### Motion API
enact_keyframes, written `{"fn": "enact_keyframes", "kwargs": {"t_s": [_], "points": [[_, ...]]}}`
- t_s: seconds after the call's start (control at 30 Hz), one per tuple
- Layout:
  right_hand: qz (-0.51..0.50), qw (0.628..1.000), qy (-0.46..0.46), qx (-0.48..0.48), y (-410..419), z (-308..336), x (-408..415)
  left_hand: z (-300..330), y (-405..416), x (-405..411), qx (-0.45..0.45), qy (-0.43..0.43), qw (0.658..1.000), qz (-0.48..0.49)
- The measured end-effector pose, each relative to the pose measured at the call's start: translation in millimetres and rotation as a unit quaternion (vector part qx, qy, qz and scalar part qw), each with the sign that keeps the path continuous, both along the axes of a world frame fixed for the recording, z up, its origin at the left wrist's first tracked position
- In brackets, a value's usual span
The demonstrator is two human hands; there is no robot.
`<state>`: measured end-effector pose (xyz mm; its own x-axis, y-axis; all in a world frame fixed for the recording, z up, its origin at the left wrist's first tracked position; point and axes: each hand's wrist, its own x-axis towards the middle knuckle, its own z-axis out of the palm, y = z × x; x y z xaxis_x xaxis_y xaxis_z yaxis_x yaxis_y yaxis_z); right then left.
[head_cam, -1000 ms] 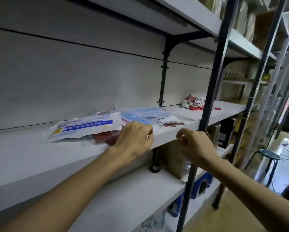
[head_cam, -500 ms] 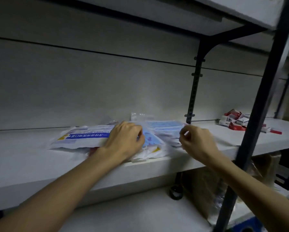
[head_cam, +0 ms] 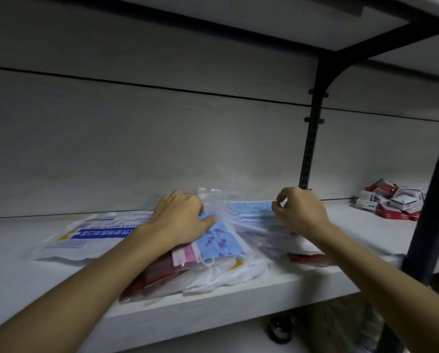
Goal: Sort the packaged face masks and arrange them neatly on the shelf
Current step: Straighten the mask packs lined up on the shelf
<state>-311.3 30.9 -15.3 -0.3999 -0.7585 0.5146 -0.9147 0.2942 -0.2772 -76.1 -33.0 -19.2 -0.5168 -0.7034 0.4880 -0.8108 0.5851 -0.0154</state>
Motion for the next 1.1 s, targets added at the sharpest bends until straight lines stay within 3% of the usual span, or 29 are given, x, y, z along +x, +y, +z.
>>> {"fn": "enact_keyframes", "kwargs": {"t_s": [0.27, 0.43, 0.6, 0.77, 0.93, 1.1], "points": [[-0.072, 0.981, 0.032, 0.175, -22.0, 0.3, -32.9, -3.6, -4.8, -15.7, 0.032, -0.011, 0.999, 0.012], [-0.036, 0.974, -0.004, 0.223, -26.7, 3.8, -61.4, -1.2, 5.0, -26.7, 0.071, -0.03, 0.995, 0.055], [0.033, 0.984, -0.034, 0.169, -19.4, 8.0, -89.2, 3.4, 24.3, -51.5, 0.111, -0.053, 0.988, 0.095], [0.071, 0.989, -0.114, 0.066, -14.2, 3.2, -107.8, 2.8, 39.7, -70.1, 0.12, -0.025, 0.984, 0.127], [0.071, 0.937, -0.337, -0.052, -21.8, -2.4, -113.6, 2.7, 49.2, -70.0, 0.071, -0.067, 0.965, 0.242], [0.073, 0.908, -0.402, -0.088, -24.4, -2.0, -114.5, 6.7, 54.6, -69.1, 0.038, -0.067, 0.953, 0.293]]}}
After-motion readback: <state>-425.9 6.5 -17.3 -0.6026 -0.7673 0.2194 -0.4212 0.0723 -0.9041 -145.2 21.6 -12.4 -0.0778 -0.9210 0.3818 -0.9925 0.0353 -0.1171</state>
